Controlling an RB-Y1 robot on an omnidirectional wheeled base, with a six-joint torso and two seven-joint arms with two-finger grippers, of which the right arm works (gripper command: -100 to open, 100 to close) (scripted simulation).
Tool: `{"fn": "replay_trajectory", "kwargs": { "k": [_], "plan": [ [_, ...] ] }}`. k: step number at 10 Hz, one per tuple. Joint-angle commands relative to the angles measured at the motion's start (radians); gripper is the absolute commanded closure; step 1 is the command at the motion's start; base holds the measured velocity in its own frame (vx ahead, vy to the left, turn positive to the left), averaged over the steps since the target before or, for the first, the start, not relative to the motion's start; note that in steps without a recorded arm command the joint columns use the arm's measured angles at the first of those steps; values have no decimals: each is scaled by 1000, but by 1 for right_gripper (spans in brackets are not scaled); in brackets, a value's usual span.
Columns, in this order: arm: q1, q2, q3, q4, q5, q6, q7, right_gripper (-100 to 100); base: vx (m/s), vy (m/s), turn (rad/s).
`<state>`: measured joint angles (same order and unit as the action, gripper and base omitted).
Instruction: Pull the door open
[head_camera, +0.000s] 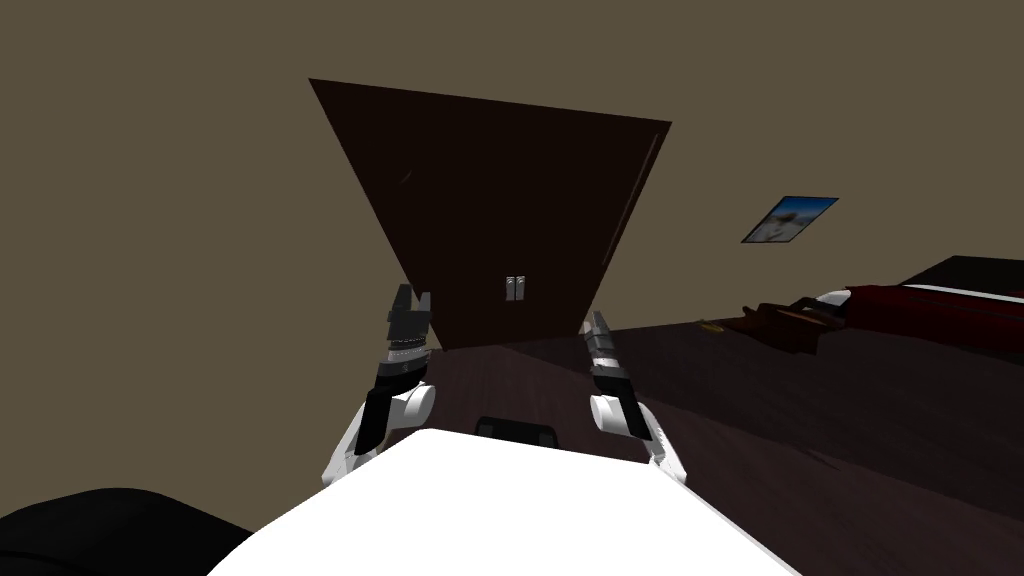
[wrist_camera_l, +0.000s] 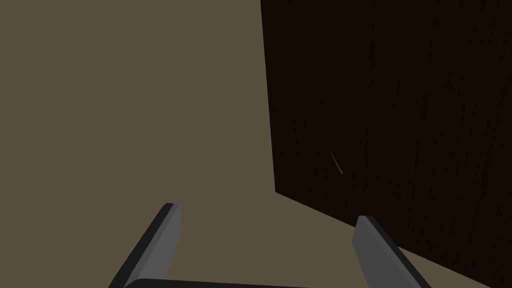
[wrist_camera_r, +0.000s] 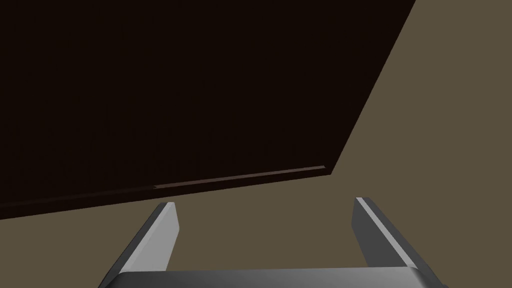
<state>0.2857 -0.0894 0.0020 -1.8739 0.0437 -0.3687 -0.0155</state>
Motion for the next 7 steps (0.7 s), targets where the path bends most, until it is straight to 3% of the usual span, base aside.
{"fn": "replay_trajectory", "kwargs": {
  "k": [1, 7],
  "plan": [
    [-24, 0, -4, 45, 11, 3, -17, -100, 116, 41, 72],
    [-97, -7, -20, 190, 50, 17, -81, -100, 106, 48, 75]
  ]
}}
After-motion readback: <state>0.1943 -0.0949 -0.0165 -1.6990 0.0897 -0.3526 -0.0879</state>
